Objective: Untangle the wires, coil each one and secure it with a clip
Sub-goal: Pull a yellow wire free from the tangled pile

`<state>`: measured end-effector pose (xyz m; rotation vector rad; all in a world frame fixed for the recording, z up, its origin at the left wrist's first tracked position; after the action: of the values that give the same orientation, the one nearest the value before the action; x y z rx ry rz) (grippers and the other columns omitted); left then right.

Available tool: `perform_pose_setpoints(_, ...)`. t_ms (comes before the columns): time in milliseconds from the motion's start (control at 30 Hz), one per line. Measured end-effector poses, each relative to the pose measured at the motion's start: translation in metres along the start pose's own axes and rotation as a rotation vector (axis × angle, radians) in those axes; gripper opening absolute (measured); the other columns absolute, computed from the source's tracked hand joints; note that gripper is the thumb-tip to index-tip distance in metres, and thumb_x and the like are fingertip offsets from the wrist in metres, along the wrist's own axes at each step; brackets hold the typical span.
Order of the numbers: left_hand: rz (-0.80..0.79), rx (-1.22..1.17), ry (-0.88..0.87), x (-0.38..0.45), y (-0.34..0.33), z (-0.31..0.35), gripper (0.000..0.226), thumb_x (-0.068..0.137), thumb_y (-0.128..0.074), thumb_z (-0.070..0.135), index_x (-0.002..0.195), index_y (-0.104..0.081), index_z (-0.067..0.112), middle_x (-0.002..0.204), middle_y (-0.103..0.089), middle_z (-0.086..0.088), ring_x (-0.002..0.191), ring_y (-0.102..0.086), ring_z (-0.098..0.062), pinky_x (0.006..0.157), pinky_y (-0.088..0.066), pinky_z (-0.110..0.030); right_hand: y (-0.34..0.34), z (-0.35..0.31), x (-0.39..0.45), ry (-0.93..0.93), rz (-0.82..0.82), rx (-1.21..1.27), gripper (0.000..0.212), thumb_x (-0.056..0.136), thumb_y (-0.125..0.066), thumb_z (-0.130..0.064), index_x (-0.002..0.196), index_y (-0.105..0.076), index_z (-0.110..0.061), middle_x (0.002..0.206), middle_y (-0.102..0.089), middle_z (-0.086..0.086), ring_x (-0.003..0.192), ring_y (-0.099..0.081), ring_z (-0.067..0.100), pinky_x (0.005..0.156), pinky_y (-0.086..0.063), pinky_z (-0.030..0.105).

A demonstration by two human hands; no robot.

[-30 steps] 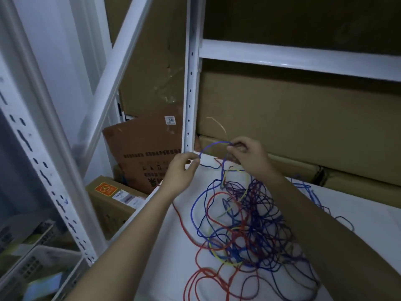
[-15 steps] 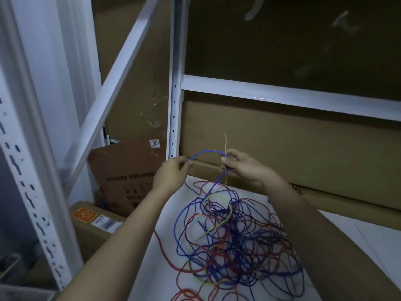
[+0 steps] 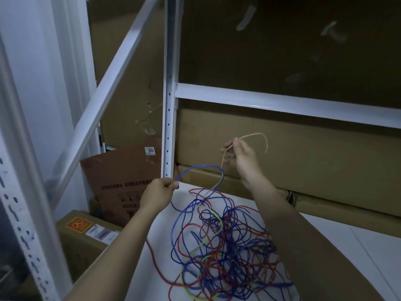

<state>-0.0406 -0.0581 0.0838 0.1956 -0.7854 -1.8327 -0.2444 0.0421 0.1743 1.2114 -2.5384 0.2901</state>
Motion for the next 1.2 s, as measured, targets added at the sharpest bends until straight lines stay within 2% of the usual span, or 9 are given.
perform_pose_setpoints(133, -0.05, 0.059, 0.059, -0.001, -0.001, -0.004, 0.023, 0.098, -0.052, 0.023, 0.103, -0.071, 0.012, 0.108, -0.069, -0.009, 0.092, -0.06, -0.023, 0.072, -0.043, -0.029, -0.001, -0.014, 0.009, -0.006, -0.037, 0.04, 0.033, 0.105, -0.033, -0.024, 0.079, -0.051, -0.014, 0.061, -0.045, 0.002, 0.044, -0.047, 0.009, 0.048, -0.045, 0.02)
perform_pose_setpoints(267, -0.081, -0.032, 0.034, -0.003, 0.0, 0.01, 0.038, 0.091, -0.047, 0.003, 0.127, -0.058, 0.011, 0.127, -0.059, -0.01, 0.101, -0.06, -0.026, 0.082, -0.049, -0.036, -0.006, 0.009, 0.007, -0.067, -0.254, -0.302, 0.027, 0.103, -0.04, -0.027, 0.089, -0.061, -0.021, 0.06, -0.039, -0.001, 0.046, -0.032, 0.008, 0.04, -0.027, 0.016)
perform_pose_setpoints(533, -0.021, -0.222, -0.234, -0.001, 0.013, 0.082, 0.056, 0.091, -0.042, -0.002, 0.144, -0.04, 0.019, 0.146, -0.039, -0.001, 0.125, -0.039, -0.009, 0.098, -0.033, -0.023, -0.009, 0.011, -0.006, 0.149, -0.241, -0.445, 0.012, 0.097, -0.054, -0.016, 0.095, -0.065, -0.018, 0.063, -0.056, 0.006, 0.054, -0.045, 0.004, 0.056, -0.038, 0.016)
perform_pose_setpoints(667, 0.046, 0.131, -0.507, 0.012, 0.01, 0.111, 0.053, 0.099, -0.047, 0.017, 0.149, -0.031, 0.024, 0.156, -0.025, 0.0, 0.145, -0.016, -0.018, 0.118, -0.013, -0.036, -0.011, 0.0, -0.001, 0.181, -0.326, -0.587, 0.021, 0.098, -0.05, -0.016, 0.083, -0.063, -0.023, 0.069, -0.053, -0.01, 0.06, -0.041, 0.001, 0.06, -0.032, 0.02)
perform_pose_setpoints(767, 0.024, 0.139, -0.542, 0.025, 0.007, 0.132, 0.023, 0.102, -0.041, 0.032, 0.113, -0.06, 0.024, 0.115, -0.063, 0.0, 0.117, -0.053, -0.02, 0.109, -0.034, -0.046, -0.006, -0.029, 0.014, 0.245, -0.229, -0.537, 0.026, 0.097, -0.052, -0.014, 0.075, -0.058, -0.027, 0.073, -0.057, -0.011, 0.07, -0.049, 0.003, 0.067, -0.037, 0.022)
perform_pose_setpoints(833, 0.027, -0.146, -0.508, 0.029, 0.017, 0.15, 0.026, 0.103, -0.039, 0.028, 0.085, -0.056, 0.023, 0.078, -0.064, 0.005, 0.082, -0.062, -0.014, 0.086, -0.049, -0.036, 0.0, -0.065, 0.023, 0.343, -0.087, -0.419, 0.021, 0.095, -0.054, -0.009, 0.079, -0.06, -0.022, 0.077, -0.06, -0.012, 0.073, -0.052, -0.003, 0.069, -0.039, 0.011)
perform_pose_setpoints(900, 0.032, -0.337, -0.529, 0.03, 0.028, 0.174, 0.029, 0.103, -0.037, 0.024, 0.079, -0.052, 0.019, 0.062, -0.055, 0.005, 0.062, -0.055, -0.01, 0.069, -0.048, -0.028, 0.005, -0.1, 0.026, 0.459, 0.012, -0.285, 0.014, 0.093, -0.057, -0.005, 0.086, -0.063, -0.015, 0.077, -0.06, -0.012, 0.069, -0.054, -0.007, 0.068, -0.038, 0.006)
perform_pose_setpoints(1033, -0.014, -0.615, -0.512, 0.036, 0.039, 0.195, 0.03, 0.104, -0.037, 0.023, 0.081, -0.054, 0.015, 0.048, -0.043, 0.009, 0.05, -0.042, -0.01, 0.056, -0.041, -0.026, 0.009, -0.117, 0.027, 0.504, 0.013, -0.235, 0.008, 0.092, -0.059, -0.007, 0.091, -0.064, -0.013, 0.067, -0.051, -0.009, 0.055, -0.044, -0.003, 0.057, -0.034, 0.01)
perform_pose_setpoints(1200, -0.113, -0.678, -0.414, 0.037, 0.019, 0.178, 0.028, 0.103, -0.04, 0.024, 0.086, -0.062, 0.015, 0.05, -0.042, 0.011, 0.049, -0.039, -0.004, 0.051, -0.037, -0.022, 0.019, -0.049, 0.017, 0.154, -0.159, -0.162, 0.019, 0.1, -0.046, -0.016, 0.095, -0.064, -0.012, 0.063, -0.051, -0.003, 0.053, -0.05, 0.001, 0.057, -0.041, 0.015)
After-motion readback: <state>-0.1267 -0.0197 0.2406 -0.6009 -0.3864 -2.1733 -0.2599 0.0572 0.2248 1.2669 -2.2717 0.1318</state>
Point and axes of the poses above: each hand's wrist, its own x-axis towards the middle knuckle, its own y-axis out of the back of the hand, z = x × y, the point moved 6 cm from there along x, towards the middle knuckle
